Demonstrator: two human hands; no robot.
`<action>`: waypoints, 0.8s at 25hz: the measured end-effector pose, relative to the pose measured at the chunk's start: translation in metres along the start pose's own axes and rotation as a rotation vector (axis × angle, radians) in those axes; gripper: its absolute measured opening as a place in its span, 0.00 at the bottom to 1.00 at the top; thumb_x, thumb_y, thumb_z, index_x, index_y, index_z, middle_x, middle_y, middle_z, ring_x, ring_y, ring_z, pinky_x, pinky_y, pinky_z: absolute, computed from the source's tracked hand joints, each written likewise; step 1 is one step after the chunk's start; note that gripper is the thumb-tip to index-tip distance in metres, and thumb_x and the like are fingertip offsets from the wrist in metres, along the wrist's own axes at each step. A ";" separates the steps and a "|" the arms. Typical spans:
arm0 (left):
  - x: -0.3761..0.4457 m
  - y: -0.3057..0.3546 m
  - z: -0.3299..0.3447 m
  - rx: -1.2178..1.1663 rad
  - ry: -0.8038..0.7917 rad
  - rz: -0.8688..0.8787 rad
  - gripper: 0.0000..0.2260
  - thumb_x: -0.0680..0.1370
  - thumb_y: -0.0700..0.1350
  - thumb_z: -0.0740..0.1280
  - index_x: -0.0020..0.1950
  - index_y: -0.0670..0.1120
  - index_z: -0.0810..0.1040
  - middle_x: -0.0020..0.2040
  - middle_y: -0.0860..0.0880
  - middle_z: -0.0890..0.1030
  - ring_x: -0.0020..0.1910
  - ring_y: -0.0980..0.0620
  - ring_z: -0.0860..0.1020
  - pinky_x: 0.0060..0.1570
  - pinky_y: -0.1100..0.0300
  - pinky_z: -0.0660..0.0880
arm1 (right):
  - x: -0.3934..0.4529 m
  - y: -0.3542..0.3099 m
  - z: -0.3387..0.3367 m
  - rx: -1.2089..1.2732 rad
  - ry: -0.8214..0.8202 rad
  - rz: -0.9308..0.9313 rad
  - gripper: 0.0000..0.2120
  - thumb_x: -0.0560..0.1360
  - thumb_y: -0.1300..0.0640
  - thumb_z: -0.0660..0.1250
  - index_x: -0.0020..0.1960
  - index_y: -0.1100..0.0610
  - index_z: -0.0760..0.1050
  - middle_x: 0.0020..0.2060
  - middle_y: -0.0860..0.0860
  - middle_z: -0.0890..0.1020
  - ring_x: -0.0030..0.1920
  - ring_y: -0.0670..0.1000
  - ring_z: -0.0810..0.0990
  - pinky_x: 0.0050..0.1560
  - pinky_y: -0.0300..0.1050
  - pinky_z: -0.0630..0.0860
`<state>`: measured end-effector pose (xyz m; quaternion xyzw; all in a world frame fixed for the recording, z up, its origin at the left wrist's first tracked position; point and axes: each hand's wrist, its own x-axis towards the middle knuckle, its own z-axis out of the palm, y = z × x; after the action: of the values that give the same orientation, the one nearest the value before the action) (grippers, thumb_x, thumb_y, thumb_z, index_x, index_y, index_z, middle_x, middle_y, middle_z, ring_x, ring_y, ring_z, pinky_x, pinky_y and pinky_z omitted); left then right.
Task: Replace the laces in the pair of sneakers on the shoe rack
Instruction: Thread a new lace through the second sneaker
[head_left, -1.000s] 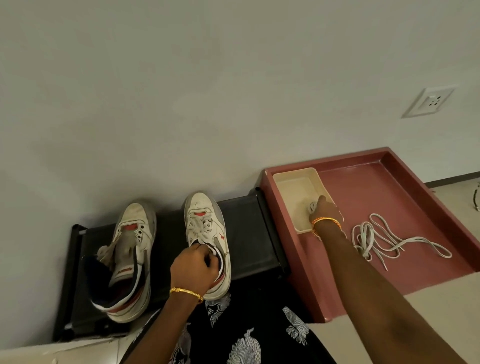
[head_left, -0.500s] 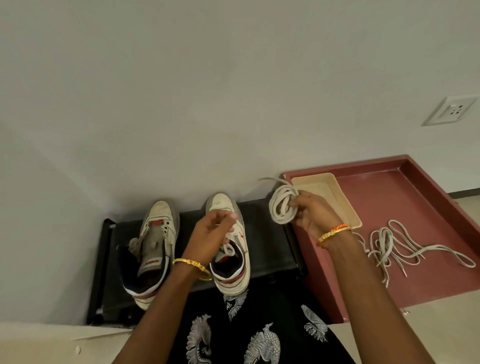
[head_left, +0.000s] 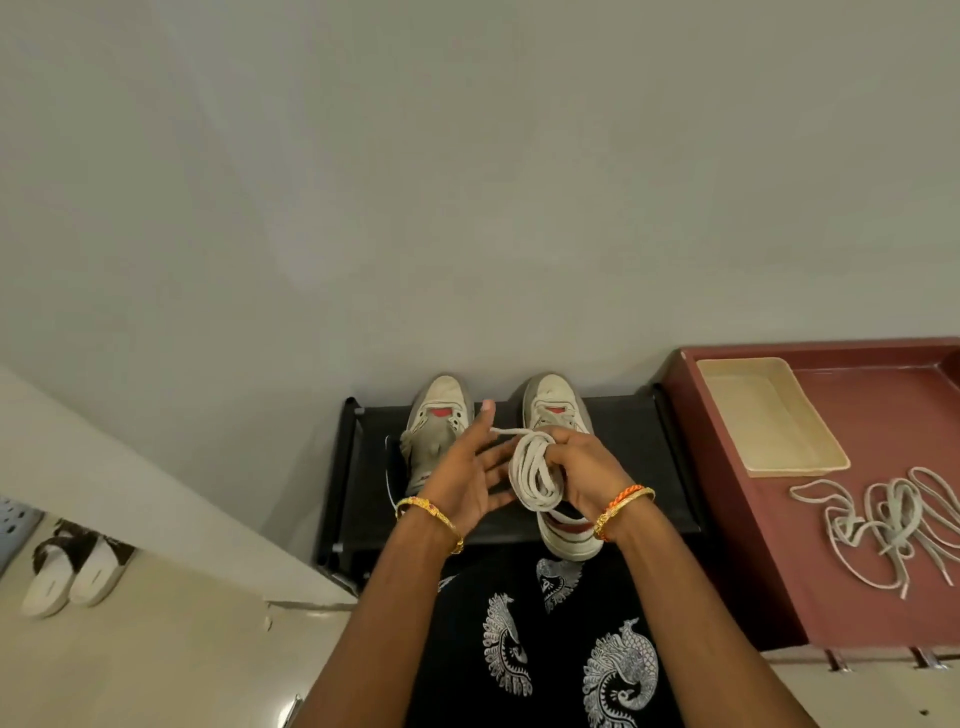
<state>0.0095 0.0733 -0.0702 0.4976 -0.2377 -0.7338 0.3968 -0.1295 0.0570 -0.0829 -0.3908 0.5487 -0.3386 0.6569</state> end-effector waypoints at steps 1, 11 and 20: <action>0.005 0.002 -0.002 -0.060 0.013 0.010 0.15 0.79 0.54 0.60 0.58 0.45 0.74 0.57 0.45 0.81 0.56 0.47 0.79 0.58 0.49 0.74 | 0.003 0.004 0.005 -0.101 0.011 0.006 0.15 0.74 0.71 0.57 0.43 0.57 0.79 0.39 0.57 0.81 0.42 0.55 0.77 0.50 0.52 0.74; 0.041 0.027 -0.036 0.484 0.363 0.379 0.09 0.79 0.46 0.63 0.54 0.45 0.81 0.50 0.46 0.80 0.50 0.51 0.76 0.50 0.61 0.71 | 0.039 0.030 -0.027 -0.616 0.618 -0.055 0.19 0.73 0.55 0.68 0.62 0.59 0.72 0.60 0.58 0.73 0.61 0.59 0.73 0.58 0.50 0.72; 0.060 -0.022 -0.075 1.199 0.669 0.055 0.14 0.78 0.53 0.63 0.61 0.52 0.79 0.70 0.45 0.66 0.68 0.41 0.63 0.65 0.41 0.59 | 0.044 0.064 -0.043 -0.767 0.511 0.284 0.14 0.73 0.61 0.64 0.58 0.61 0.76 0.54 0.61 0.79 0.55 0.62 0.78 0.53 0.47 0.74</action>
<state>0.0595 0.0403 -0.1486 0.8248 -0.4800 -0.2722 0.1233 -0.1634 0.0426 -0.1639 -0.4304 0.8259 -0.1040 0.3492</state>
